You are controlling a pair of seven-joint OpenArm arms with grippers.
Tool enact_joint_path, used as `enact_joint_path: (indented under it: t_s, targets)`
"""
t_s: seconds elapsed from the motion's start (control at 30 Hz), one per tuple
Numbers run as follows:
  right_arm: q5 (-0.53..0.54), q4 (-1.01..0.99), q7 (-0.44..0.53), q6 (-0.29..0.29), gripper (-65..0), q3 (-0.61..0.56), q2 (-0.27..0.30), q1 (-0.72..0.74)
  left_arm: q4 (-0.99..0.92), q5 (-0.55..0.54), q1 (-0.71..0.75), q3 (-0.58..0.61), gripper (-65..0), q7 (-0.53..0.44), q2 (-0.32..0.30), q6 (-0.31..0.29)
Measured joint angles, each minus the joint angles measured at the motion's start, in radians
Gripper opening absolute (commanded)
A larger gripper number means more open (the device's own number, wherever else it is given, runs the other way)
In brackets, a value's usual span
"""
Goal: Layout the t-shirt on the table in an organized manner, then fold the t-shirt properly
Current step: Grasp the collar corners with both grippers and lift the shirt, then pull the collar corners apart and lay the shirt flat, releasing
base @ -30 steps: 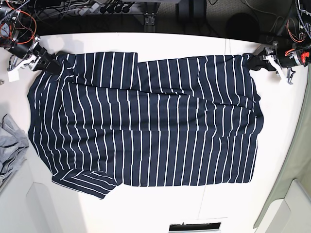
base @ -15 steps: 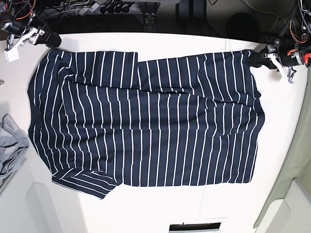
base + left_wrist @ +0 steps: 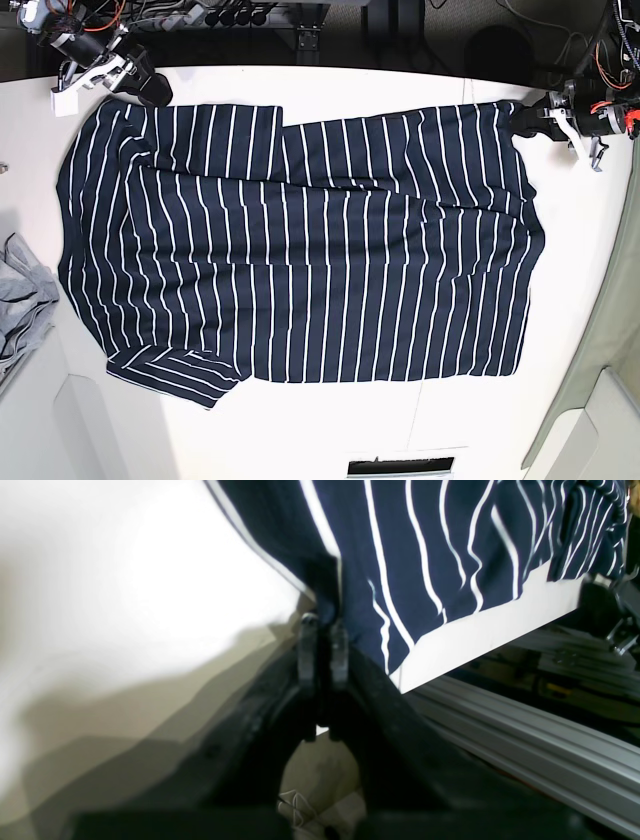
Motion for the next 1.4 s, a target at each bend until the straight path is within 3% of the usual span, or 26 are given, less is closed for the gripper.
enact_joint_path:
  t_s: [0.33,0.4,0.53,0.77,0.87,1.07,1.4]
  targets:
    - [-0.069,0.0,0.057,-0.005,-30.8,0.0,-0.098,0.069,0.0,0.0,0.0,0.0,-65.0,0.002,0.0,0.0]
    - [-0.08,0.0,0.064,-0.005,-36.9,0.0,-0.105,0.08,0.0,0.0,0.0,0.0,-65.0,0.003,0.0,0.0]
    - [-0.113,-0.002,0.06,-0.017,-65.0,0.0,-0.106,0.1,0.0,-0.007,0.0,0.0,-65.0,0.006,0.0,0.0]
    - [-0.129,-0.001,0.023,-0.019,-65.0,0.0,-0.097,0.127,0.0,-0.113,0.0,0.001,-65.0,0.044,-0.018,0.0]
    - [-0.075,0.022,-0.066,-0.02,-65.0,-0.001,-0.05,0.102,0.023,-0.172,0.003,0.0,-65.0,0.123,-0.061,0.0]
    - [-0.026,0.163,-0.08,-0.013,-65.0,0.003,0.09,-0.019,0.113,-0.284,0.079,-0.077,-65.0,0.209,-0.104,0.0]
    - [-0.002,0.364,-0.113,-0.012,-65.0,0.011,0.261,-0.151,0.248,-0.307,0.212,-0.258,-65.0,0.218,-0.11,0.0]
